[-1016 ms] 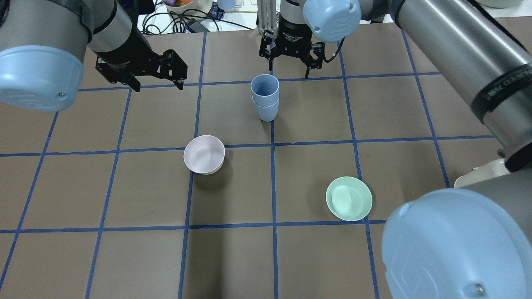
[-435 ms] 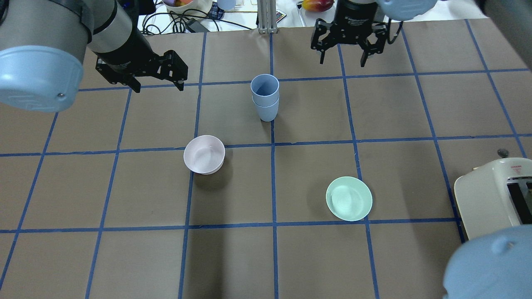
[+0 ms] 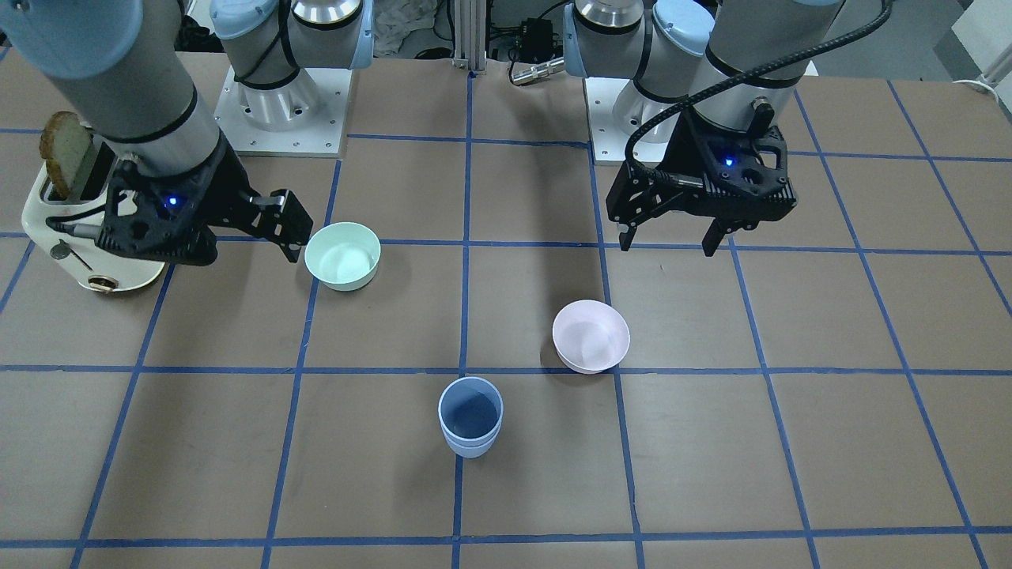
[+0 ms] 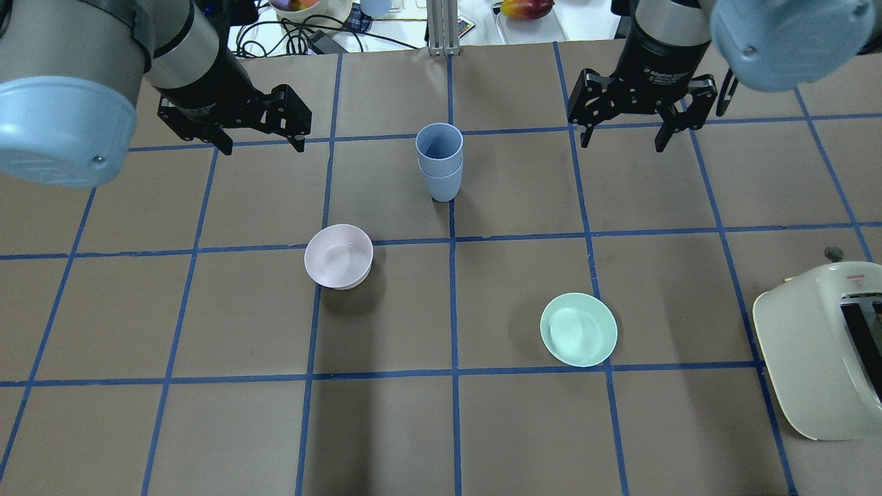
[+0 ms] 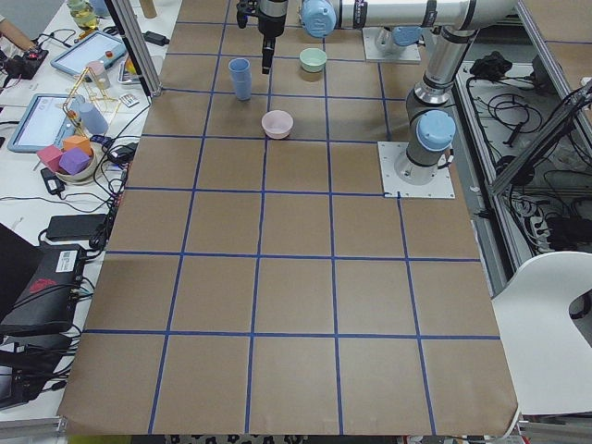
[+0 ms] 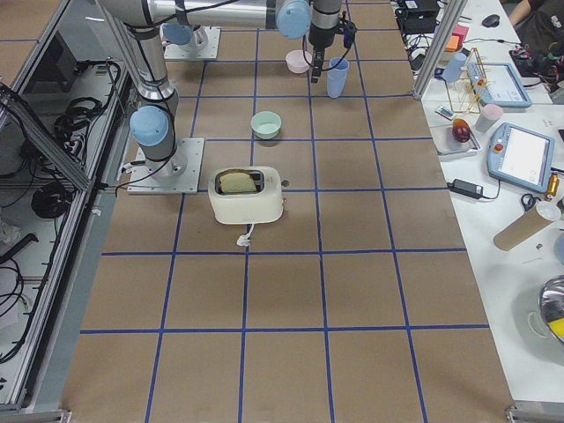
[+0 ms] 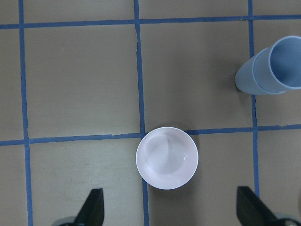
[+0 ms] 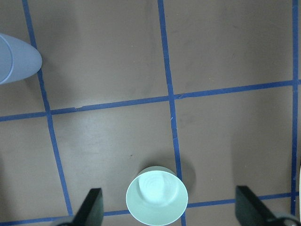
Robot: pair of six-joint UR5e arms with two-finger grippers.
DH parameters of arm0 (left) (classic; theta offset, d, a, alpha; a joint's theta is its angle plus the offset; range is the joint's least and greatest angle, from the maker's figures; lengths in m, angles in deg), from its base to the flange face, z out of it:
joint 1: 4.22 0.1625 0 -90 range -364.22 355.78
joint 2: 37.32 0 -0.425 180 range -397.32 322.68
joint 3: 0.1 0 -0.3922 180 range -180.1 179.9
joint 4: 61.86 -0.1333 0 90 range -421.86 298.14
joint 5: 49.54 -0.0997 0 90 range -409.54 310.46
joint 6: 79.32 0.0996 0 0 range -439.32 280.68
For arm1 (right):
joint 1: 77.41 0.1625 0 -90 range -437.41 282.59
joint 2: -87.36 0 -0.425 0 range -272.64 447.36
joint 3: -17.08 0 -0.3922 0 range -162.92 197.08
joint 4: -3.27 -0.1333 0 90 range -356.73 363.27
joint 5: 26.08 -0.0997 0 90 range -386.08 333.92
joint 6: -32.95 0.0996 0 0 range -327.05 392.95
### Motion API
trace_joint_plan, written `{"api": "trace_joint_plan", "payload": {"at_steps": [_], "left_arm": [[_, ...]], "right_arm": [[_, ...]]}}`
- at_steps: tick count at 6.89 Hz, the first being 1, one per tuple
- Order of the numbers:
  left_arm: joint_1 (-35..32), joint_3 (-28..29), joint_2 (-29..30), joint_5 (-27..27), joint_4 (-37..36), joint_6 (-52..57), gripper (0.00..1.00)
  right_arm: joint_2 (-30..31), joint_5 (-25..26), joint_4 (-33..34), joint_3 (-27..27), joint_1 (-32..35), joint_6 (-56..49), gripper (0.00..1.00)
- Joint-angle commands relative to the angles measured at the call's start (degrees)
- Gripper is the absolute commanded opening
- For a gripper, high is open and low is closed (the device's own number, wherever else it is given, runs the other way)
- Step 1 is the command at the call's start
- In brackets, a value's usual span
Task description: Stack blue cups with both arms
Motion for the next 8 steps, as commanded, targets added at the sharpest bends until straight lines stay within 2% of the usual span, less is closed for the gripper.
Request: {"api": "trace_joint_plan", "payload": {"at_steps": [1,8], "left_arm": [[0.0,0.0,-0.1,0.0,0.1,-0.1,1.00],[-0.1,-0.1,0.0,0.0,0.1,0.1,1.00]], "right_arm": [[2.8,0.1,-0.2,-1.6,-0.3,0.1,1.00],[2.7,0.0,-0.9,-1.5,-1.2,-1.4,1.00]]}}
